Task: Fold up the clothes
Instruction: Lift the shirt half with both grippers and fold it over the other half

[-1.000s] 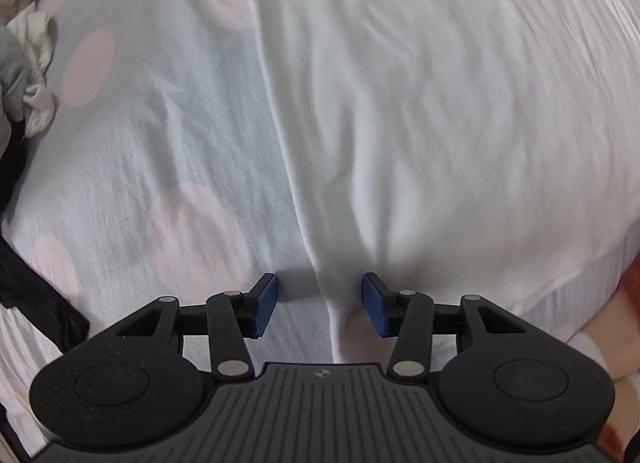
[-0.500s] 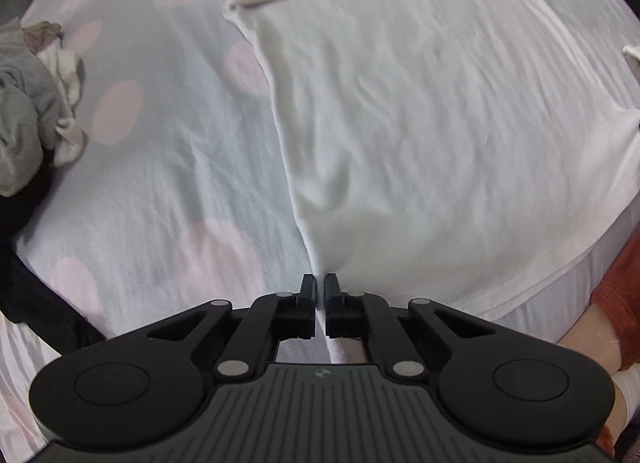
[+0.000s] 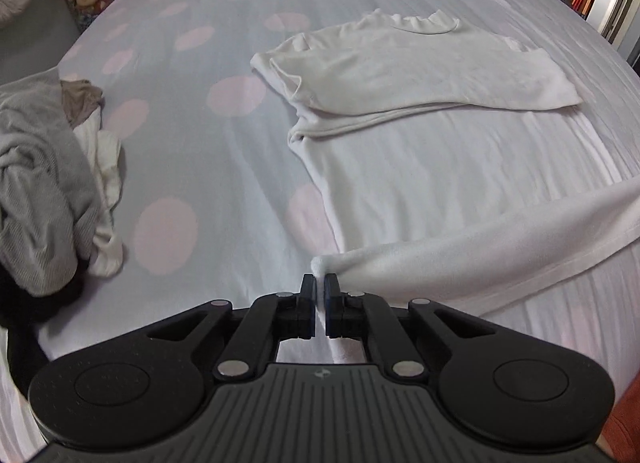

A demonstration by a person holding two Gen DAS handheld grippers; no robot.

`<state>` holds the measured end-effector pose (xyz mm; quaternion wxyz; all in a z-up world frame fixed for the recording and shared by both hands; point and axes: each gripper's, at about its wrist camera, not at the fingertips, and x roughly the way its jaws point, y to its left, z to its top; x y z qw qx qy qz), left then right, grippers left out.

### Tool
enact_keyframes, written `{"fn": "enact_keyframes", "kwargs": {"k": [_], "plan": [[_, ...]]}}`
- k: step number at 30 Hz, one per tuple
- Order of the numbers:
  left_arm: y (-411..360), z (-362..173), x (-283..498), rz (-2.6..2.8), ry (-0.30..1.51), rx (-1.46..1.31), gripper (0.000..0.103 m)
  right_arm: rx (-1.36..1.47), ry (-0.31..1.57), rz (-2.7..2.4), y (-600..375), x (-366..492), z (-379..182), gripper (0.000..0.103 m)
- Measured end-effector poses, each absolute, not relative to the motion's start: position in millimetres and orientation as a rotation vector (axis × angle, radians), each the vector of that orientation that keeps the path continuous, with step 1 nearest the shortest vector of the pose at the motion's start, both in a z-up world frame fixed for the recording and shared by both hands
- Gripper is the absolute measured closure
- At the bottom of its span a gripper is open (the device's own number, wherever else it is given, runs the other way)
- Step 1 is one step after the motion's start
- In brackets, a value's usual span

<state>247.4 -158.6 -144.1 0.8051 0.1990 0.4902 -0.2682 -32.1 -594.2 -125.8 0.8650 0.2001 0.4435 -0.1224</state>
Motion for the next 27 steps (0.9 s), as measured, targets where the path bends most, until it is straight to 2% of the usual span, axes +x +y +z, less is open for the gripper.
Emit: {"fn": "enact_keyframes", "kwargs": {"k": [3, 4, 5, 7, 10, 12, 14, 17, 23, 27], "plan": [[-167, -159, 251, -0.576, 1.044, 0.481, 0.100, 0.384, 0.935, -0.261, -596, -16, -135, 0.094], [-167, -161, 250, -0.583, 1.034, 0.492, 0.099, 0.359, 0.935, -0.261, -595, -16, -135, 0.092], [-167, -162, 249, -0.589, 1.023, 0.502, 0.097, 0.331, 0.934, -0.260, -592, -17, -134, 0.085], [-165, -158, 244, -0.609, 0.968, 0.534, 0.092, 0.274, 0.932, -0.258, -588, -20, -132, 0.083], [-162, -145, 228, -0.645, 0.858, 0.609, 0.083, 0.162, 0.904, -0.243, -577, -28, -121, 0.083], [-163, -138, 216, -0.667, 0.793, 0.668, 0.069, 0.106, 0.887, -0.220, -570, -34, -113, 0.083], [-167, -135, 202, -0.723, 0.753, 0.730, 0.062, 0.045, 0.895, -0.180, -559, -36, -108, 0.082], [-174, -136, 177, -0.789, 0.697, 0.867, 0.062, -0.131, 0.939, -0.108, -536, -37, -106, 0.066], [-187, -174, 130, -0.848, 0.567, 1.224, 0.062, -0.416, 1.018, 0.030, -495, -41, -120, 0.064], [-188, -197, 116, -0.870, 0.511, 1.360, 0.062, -0.581, 1.038, 0.078, -477, -46, -135, 0.061]]}}
